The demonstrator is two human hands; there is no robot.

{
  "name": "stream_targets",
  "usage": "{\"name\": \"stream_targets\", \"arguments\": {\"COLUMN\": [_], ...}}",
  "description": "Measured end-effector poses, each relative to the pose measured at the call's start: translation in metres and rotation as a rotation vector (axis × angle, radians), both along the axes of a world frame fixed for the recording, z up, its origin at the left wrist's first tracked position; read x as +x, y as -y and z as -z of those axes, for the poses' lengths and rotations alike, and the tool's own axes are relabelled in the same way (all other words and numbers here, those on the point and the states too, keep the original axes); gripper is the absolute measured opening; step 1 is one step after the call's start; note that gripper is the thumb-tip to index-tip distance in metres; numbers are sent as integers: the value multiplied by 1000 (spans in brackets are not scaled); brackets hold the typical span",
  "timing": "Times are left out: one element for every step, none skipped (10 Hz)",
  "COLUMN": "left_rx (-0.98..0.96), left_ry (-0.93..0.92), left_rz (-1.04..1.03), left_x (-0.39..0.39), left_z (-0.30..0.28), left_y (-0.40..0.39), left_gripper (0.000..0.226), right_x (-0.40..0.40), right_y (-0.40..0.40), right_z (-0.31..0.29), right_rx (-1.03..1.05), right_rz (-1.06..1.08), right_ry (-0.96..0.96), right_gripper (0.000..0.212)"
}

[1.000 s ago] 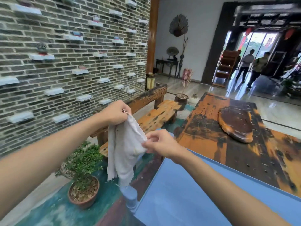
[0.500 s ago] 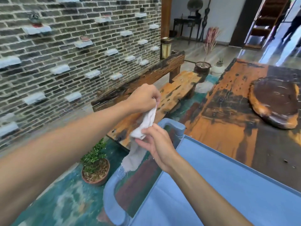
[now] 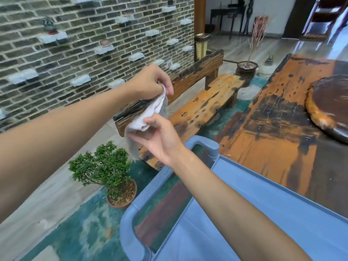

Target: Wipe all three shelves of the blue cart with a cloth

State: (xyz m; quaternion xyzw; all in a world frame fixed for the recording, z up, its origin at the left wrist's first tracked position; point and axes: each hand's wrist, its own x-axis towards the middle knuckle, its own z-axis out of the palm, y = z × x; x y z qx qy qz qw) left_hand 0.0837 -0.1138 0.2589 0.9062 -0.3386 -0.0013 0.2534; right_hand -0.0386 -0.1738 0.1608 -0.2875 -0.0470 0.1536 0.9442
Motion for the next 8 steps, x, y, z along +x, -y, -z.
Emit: {"name": "stream_targets", "arguments": {"left_rx": [41,72,227,403,504,595,627,643], "left_ry": [-59,-137,-127,-82,-1,154,263,281], "left_rz": [72,162,306,379,335,318,387,416], "left_x": [-13,-36,-61,-86,-92,-90,-93,-99], "left_z": [30,81,153,219,263,278,289,278], "left_y": [13,36,61,82,89,75,55,47], "left_gripper": [38,41,42,33,32,31,36,47], "right_x": [-15,-48,-90,-120,-132,-133,-133,-135], "right_y": [3,16,31,37,37,35,42,58], "right_z": [29,81,147,201,231,240,242,234], "right_rx": [59,37,75,-39,-437,-650,-667,-812], "right_rz": [52,132,273,333,257,155,144,250], "right_ry": [-64,-184,-423,-633,-714,-732,-715,-658], "right_gripper": [38,43,55,43,10,8,12,10]}}
